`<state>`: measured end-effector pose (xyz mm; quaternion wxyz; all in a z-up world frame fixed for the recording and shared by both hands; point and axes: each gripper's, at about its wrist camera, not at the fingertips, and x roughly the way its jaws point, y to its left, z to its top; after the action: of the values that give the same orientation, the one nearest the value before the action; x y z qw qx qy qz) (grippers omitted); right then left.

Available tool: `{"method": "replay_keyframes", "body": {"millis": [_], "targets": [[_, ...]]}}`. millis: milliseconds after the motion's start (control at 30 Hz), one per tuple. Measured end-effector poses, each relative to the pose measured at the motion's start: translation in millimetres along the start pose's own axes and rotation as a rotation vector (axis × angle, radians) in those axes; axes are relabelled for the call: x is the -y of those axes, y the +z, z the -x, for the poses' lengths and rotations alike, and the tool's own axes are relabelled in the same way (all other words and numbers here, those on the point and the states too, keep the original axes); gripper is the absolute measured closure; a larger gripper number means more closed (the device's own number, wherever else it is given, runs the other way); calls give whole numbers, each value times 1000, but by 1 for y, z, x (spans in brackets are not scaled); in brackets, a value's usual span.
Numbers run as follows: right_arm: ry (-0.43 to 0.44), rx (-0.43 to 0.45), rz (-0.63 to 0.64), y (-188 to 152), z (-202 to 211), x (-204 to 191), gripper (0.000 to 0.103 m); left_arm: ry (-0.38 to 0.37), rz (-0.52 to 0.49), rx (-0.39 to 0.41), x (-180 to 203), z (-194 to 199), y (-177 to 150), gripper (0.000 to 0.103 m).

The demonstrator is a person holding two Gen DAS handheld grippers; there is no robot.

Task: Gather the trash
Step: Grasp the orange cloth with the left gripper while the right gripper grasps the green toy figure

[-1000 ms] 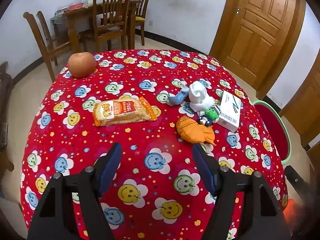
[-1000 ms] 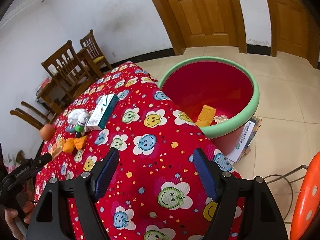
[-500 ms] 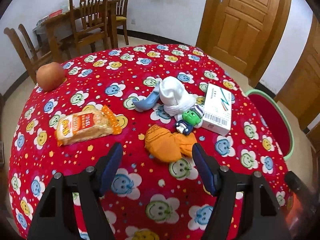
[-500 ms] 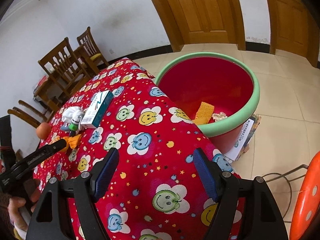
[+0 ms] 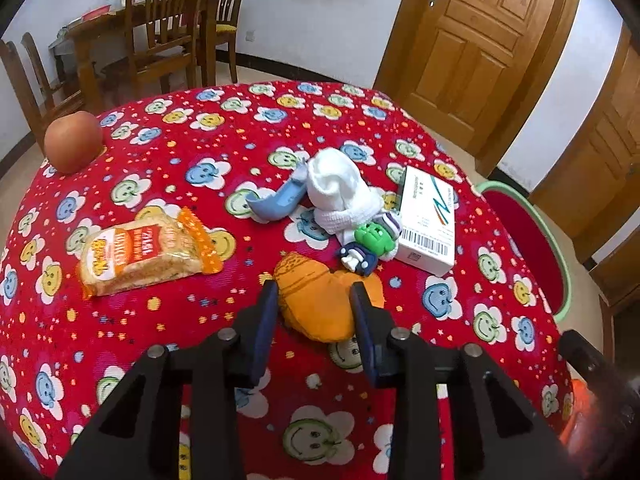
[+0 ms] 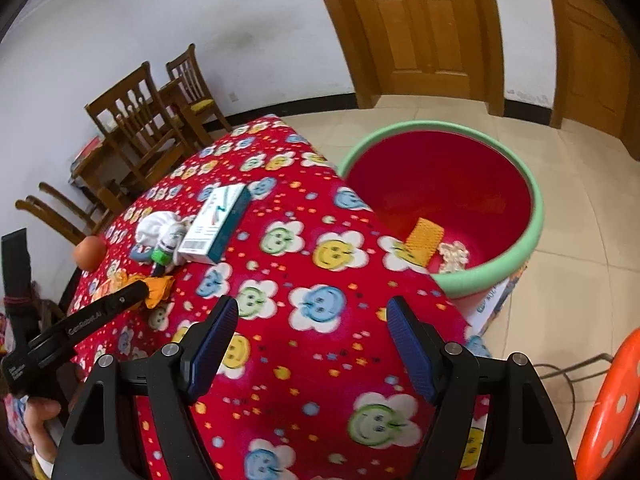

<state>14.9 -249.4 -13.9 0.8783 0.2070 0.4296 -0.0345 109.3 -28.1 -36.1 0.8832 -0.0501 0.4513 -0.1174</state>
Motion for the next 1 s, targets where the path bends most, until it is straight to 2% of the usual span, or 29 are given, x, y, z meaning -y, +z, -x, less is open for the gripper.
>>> {"method": "replay_keyframes", "body": {"millis": [133,533,567,633,733,1000], "targets": [[16,-11,29,3,-7,-18,26,5,27,33,-13,16,-1,67],[129,-75,134,7,-50,-90,26,115,149,99,-69,46,-4,67],[134,-80,144,7,-55,-96,29,123,153,101,-72,47,-4,67],[142,-100,164,7,-65,-107,41,127,159,103,-76,47,-5,67],[156,-130,167,8,-80,-118,51,127,163,105,-79,45,-6,67],[162,-151,140,12,-106,-132,64,115,162,92,-80,40,-8,66]]}}
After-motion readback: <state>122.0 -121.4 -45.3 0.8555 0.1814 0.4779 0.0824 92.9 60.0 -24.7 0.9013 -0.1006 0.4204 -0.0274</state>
